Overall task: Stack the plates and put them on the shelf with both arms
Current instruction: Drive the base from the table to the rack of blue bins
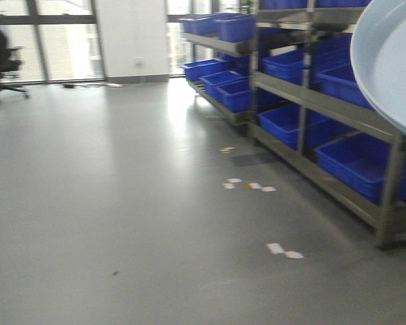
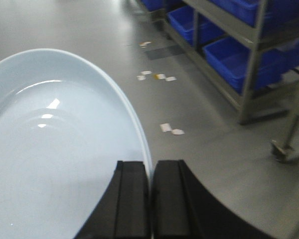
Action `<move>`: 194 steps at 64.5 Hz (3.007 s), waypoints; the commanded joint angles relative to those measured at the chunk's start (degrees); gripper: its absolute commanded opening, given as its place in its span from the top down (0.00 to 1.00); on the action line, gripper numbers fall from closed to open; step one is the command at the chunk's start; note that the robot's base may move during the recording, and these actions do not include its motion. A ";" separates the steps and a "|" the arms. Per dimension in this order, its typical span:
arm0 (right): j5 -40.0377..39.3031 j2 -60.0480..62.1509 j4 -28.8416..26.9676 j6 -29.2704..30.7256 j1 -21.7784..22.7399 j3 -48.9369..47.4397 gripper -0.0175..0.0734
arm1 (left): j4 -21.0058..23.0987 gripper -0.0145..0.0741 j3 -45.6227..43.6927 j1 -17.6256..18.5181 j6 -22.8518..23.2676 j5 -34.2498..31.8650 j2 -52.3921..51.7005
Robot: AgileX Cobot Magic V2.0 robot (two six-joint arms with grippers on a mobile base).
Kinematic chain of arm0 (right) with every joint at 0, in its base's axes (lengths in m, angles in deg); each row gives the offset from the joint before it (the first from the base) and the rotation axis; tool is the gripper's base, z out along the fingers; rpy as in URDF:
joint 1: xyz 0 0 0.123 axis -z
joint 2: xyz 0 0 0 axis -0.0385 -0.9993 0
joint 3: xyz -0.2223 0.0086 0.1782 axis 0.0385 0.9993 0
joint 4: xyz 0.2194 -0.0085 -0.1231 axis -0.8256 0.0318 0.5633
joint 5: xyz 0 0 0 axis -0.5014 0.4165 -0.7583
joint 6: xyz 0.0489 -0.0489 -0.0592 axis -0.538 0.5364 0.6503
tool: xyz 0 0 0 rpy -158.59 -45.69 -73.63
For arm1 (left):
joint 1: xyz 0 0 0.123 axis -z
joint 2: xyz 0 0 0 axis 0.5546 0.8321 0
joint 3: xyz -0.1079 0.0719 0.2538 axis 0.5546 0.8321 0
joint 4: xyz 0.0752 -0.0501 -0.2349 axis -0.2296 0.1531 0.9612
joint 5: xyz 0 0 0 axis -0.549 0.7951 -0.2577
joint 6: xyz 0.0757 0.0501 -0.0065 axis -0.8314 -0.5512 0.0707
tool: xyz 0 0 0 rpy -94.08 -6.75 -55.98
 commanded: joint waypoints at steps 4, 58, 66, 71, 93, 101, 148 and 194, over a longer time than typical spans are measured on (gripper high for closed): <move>-5.69 -0.16 0.43 0.12 0.33 -1.75 0.78 | 0.53 0.74 -1.67 0.24 0.39 -3.85 0.26; -5.69 -0.16 0.43 0.12 0.33 -1.75 0.78 | 0.53 0.74 -1.67 0.24 0.39 -3.79 0.26; -5.69 -0.16 0.43 0.12 0.33 -1.75 0.78 | 0.53 0.74 -1.67 0.24 0.39 -3.79 0.26; -5.69 -0.16 0.43 0.12 0.33 -1.75 0.78 | 0.53 0.74 -1.67 0.24 0.39 -3.79 0.26; -5.69 -0.16 0.43 0.12 0.33 -1.75 0.78 | 0.53 0.74 -1.67 0.24 0.39 -3.79 0.26; -5.69 -0.16 0.43 0.12 0.33 -1.75 0.78 | 0.53 0.74 -1.67 0.24 0.39 -3.79 0.26; -5.69 -0.16 0.43 0.12 0.33 -1.75 0.78 | 0.53 0.74 -1.67 0.24 0.39 -3.79 0.26; -5.69 -0.16 0.43 0.12 0.33 -1.75 0.78 | 0.53 0.74 -1.67 0.24 0.39 -3.79 0.26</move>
